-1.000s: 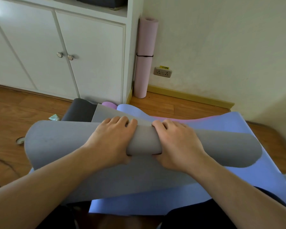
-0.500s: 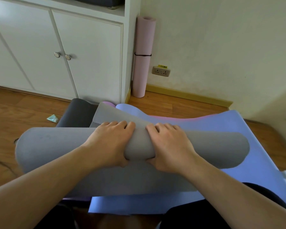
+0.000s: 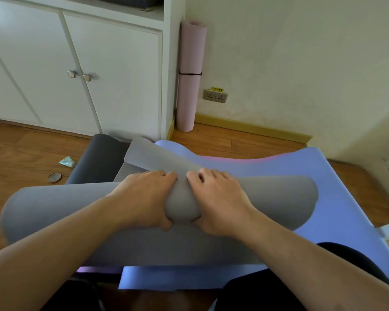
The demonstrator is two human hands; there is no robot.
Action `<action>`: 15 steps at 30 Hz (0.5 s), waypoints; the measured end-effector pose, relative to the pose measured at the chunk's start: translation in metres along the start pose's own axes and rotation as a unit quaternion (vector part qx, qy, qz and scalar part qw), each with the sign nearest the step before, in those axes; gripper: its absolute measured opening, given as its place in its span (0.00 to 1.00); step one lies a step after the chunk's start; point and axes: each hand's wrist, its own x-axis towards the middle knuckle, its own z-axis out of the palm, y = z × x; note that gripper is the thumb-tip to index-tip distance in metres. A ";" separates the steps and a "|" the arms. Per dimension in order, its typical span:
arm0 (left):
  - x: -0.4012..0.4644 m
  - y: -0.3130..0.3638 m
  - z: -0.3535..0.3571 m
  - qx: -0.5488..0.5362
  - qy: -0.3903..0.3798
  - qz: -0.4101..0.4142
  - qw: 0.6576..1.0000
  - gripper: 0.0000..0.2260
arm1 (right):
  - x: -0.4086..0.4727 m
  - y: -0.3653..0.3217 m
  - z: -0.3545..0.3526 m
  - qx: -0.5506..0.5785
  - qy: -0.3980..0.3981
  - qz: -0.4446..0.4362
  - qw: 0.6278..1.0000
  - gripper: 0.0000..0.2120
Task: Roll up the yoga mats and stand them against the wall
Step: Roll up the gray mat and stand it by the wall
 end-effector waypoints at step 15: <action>0.002 0.002 -0.002 0.015 0.019 0.008 1.000 0.34 | -0.002 0.002 -0.006 0.012 -0.014 0.016 1.000 0.41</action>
